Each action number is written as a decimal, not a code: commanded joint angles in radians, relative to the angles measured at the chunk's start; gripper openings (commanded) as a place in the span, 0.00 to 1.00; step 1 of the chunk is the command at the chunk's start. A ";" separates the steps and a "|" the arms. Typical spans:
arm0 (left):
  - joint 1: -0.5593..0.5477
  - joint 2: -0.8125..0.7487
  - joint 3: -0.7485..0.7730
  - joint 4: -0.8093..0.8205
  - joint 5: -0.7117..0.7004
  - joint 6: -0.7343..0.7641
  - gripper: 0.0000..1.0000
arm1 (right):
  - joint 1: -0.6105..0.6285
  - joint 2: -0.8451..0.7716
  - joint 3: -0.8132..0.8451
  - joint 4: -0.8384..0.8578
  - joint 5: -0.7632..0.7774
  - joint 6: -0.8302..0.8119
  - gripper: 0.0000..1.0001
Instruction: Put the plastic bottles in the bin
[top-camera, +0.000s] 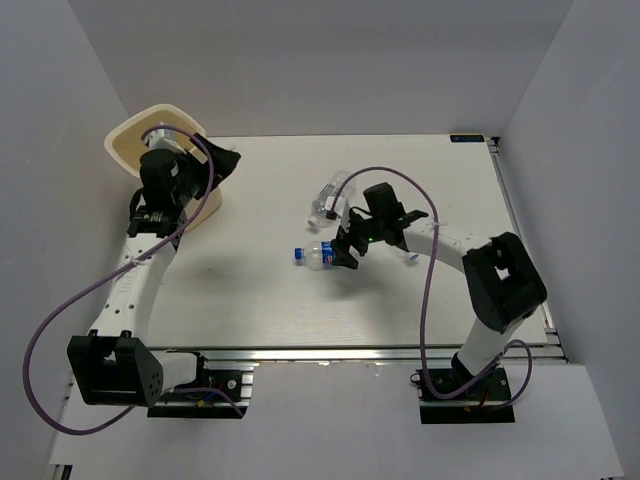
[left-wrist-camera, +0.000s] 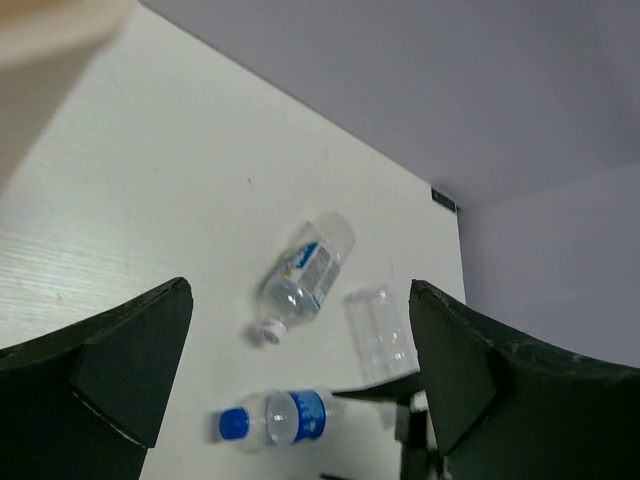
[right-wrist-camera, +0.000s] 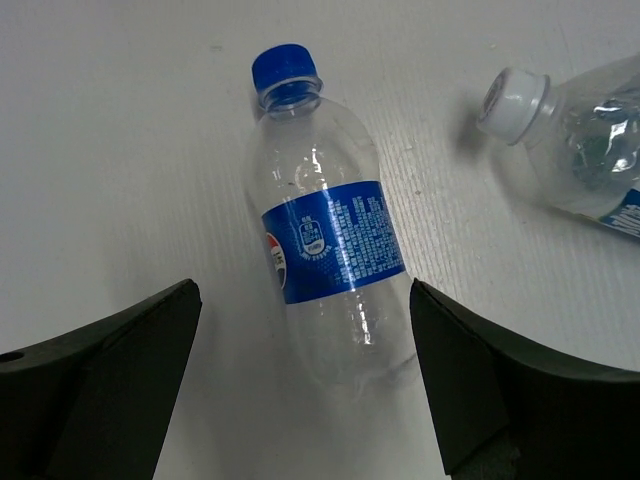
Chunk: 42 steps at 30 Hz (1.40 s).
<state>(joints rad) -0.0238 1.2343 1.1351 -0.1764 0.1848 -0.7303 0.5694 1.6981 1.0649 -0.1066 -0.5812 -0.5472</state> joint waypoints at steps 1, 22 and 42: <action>-0.048 -0.021 -0.038 0.063 0.068 -0.029 0.98 | 0.030 0.058 0.059 0.004 0.085 -0.022 0.89; -0.209 -0.013 -0.081 -0.063 -0.047 -0.007 0.98 | 0.090 -0.061 -0.199 0.421 0.078 0.269 0.35; -0.419 0.158 -0.110 0.230 -0.025 -0.136 0.93 | 0.122 -0.215 -0.158 0.712 0.204 0.832 0.18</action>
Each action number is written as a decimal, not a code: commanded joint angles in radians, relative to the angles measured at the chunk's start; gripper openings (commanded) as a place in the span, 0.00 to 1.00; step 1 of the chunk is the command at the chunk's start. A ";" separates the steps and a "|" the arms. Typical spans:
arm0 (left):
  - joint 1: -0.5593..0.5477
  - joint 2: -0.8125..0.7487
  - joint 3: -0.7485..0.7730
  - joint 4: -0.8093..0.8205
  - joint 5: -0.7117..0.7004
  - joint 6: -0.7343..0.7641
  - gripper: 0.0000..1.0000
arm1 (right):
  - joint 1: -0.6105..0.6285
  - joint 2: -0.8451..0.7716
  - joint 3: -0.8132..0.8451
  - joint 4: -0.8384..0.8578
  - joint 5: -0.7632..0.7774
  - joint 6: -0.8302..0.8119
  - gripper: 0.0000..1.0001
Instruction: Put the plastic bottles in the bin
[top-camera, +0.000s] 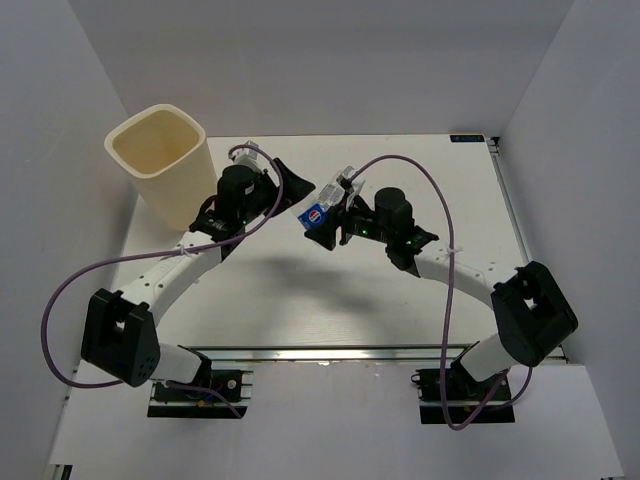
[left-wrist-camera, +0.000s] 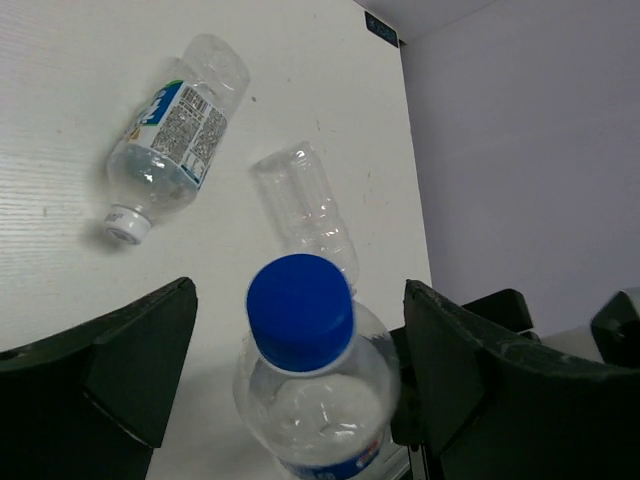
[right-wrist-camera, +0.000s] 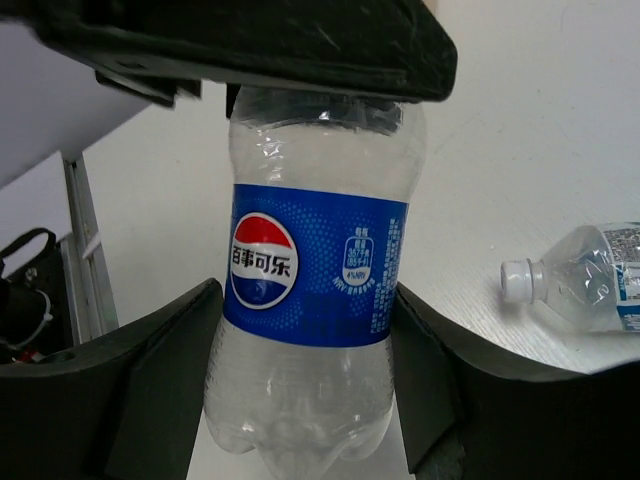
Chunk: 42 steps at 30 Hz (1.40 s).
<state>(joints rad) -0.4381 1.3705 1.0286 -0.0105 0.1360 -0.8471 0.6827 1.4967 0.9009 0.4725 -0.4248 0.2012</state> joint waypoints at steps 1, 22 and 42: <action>-0.005 0.027 -0.005 0.073 0.033 -0.020 0.88 | 0.009 -0.003 0.018 0.147 0.047 0.099 0.18; 0.139 0.189 0.548 -0.247 -0.099 0.181 0.00 | 0.021 -0.186 0.026 -0.278 0.147 -0.114 0.89; 0.654 0.268 0.832 -0.420 -0.455 0.310 0.12 | -0.373 -0.242 -0.134 -0.520 0.345 -0.222 0.89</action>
<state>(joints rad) 0.1791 1.6127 1.8591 -0.4107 -0.2531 -0.5503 0.3210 1.2655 0.7708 -0.0105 -0.1070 0.0257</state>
